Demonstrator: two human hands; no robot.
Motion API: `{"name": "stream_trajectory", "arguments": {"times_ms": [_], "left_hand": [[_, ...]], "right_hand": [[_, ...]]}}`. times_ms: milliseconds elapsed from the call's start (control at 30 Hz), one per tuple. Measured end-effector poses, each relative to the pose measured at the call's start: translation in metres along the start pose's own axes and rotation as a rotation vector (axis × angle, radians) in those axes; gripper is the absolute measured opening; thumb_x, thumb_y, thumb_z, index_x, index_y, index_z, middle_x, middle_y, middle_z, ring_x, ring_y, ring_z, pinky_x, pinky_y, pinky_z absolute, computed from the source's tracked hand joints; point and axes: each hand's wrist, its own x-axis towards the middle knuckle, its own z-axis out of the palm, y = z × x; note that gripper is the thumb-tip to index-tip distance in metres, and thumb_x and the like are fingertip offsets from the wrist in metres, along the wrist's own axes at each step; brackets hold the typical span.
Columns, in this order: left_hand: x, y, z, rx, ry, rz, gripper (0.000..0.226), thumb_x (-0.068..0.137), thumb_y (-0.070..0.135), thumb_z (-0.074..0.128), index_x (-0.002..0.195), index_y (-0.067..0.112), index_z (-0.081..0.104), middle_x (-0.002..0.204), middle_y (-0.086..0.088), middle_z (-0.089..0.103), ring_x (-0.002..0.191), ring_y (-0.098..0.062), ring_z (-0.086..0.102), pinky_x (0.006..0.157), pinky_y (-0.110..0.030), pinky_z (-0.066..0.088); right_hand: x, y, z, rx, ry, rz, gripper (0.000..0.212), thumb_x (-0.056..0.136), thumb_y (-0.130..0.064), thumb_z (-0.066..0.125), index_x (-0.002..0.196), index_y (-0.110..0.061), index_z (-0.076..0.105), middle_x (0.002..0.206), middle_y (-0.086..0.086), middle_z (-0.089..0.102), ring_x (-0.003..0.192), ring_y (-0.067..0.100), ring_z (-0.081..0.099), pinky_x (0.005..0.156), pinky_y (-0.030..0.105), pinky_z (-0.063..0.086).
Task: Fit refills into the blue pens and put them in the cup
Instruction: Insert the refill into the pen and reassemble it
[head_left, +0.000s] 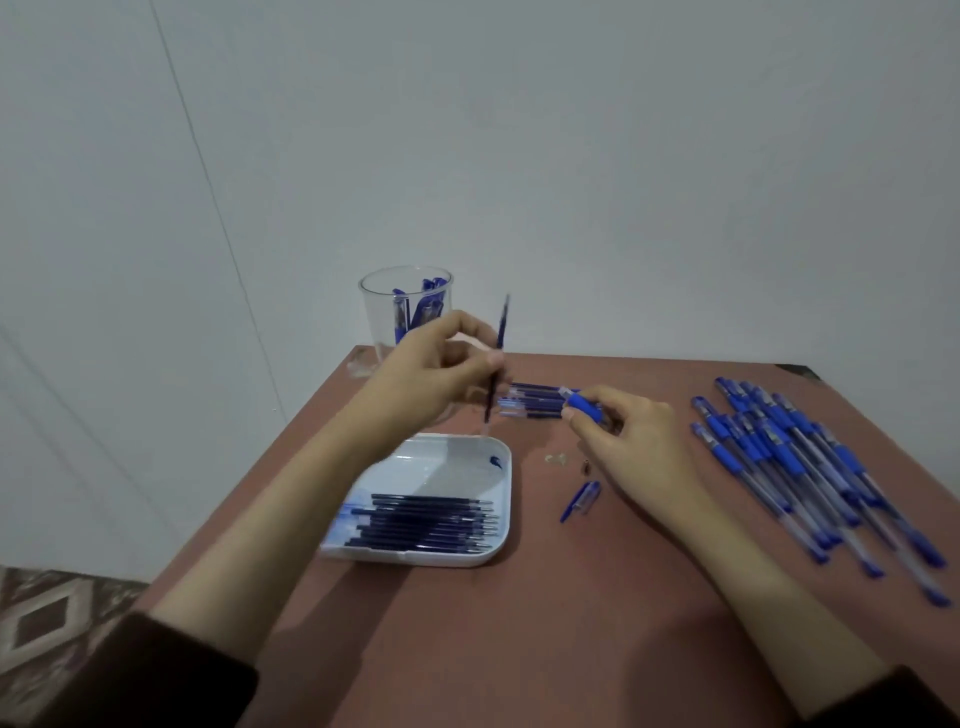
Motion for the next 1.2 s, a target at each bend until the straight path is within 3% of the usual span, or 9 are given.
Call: {"name": "stream_trajectory", "arguments": {"times_ms": [67, 200, 333, 600, 933, 1200], "left_hand": [[0.009, -0.005, 0.023, -0.228, 0.132, 0.035, 0.005, 0.093, 0.005, 0.054, 0.093, 0.010, 0.052, 0.074, -0.005, 0.070, 0.074, -0.017, 0.069, 0.067, -0.028, 0.056], [0.026, -0.024, 0.057, -0.453, 0.329, -0.005, 0.004, 0.099, 0.012, 0.046, 0.101, 0.015, 0.046, 0.090, -0.010, 0.071, 0.078, -0.021, 0.070, 0.070, -0.029, 0.059], [0.037, -0.033, 0.072, -0.631, 0.425, -0.029, 0.007, 0.102, 0.016, 0.039, 0.100, 0.021, 0.042, 0.090, -0.012, 0.071, 0.077, -0.023, 0.071, 0.071, -0.030, 0.059], [0.041, -0.039, 0.067, -0.690, 0.421, 0.001, 0.005, 0.101, 0.015, 0.040, 0.099, 0.020, 0.041, 0.088, -0.015, 0.070, 0.076, -0.026, 0.072, 0.070, -0.030, 0.059], [0.039, -0.037, 0.067, -0.626, 0.420, 0.012, 0.007, 0.101, 0.014, 0.040, 0.097, 0.020, 0.041, 0.084, -0.014, 0.070, 0.073, -0.024, 0.072, 0.066, -0.028, 0.059], [0.039, -0.038, 0.066, -0.592, 0.425, 0.000, 0.008, 0.101, 0.013, 0.039, 0.097, 0.020, 0.040, 0.085, -0.016, 0.070, 0.074, -0.025, 0.072, 0.066, -0.028, 0.059]], "right_hand": [[0.001, 0.002, -0.003, -0.016, 0.022, 0.027, 0.007, 0.088, -0.035, 0.062, 0.085, -0.033, 0.068, 0.067, 0.000, 0.064, 0.063, 0.016, 0.058, 0.063, 0.036, 0.049], [0.004, 0.007, -0.009, -0.044, 0.061, 0.049, 0.007, 0.087, -0.034, 0.064, 0.081, -0.031, 0.067, 0.061, -0.002, 0.059, 0.060, 0.014, 0.053, 0.060, 0.035, 0.046], [0.007, 0.013, -0.012, -0.084, 0.047, 0.075, 0.009, 0.086, -0.035, 0.064, 0.077, -0.035, 0.062, 0.060, -0.002, 0.058, 0.060, 0.016, 0.053, 0.060, 0.036, 0.047], [0.009, 0.011, -0.016, -0.046, 0.058, 0.065, 0.010, 0.085, -0.031, 0.067, 0.077, -0.037, 0.064, 0.071, 0.003, 0.067, 0.068, 0.023, 0.059, 0.066, 0.039, 0.049], [0.008, 0.009, -0.016, -0.036, 0.071, 0.043, 0.002, 0.083, -0.031, 0.069, 0.083, -0.033, 0.070, 0.075, 0.000, 0.069, 0.070, 0.018, 0.059, 0.068, 0.040, 0.052], [0.008, 0.010, -0.017, -0.067, 0.070, 0.017, 0.004, 0.083, -0.031, 0.069, 0.085, -0.033, 0.071, 0.066, -0.004, 0.064, 0.061, 0.012, 0.053, 0.060, 0.033, 0.046]]}}
